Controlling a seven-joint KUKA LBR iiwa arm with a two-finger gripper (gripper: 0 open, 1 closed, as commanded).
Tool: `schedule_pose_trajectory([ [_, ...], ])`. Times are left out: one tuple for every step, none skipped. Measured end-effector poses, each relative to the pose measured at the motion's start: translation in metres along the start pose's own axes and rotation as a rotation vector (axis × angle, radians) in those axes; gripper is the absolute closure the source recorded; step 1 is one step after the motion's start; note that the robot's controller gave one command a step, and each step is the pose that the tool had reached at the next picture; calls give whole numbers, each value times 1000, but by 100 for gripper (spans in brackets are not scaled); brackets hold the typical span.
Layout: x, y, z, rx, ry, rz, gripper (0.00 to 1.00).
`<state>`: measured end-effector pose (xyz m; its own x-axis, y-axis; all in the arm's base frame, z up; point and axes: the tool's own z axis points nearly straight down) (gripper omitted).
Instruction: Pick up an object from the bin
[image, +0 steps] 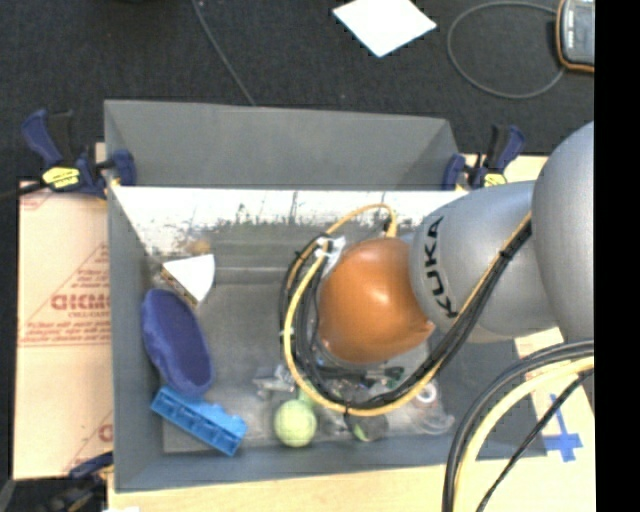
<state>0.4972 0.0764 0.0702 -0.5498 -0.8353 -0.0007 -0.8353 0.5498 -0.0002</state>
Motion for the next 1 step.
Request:
schedule_pose_trajectory([
  [-5, -6, 0, -5, 2, 28, 100],
])
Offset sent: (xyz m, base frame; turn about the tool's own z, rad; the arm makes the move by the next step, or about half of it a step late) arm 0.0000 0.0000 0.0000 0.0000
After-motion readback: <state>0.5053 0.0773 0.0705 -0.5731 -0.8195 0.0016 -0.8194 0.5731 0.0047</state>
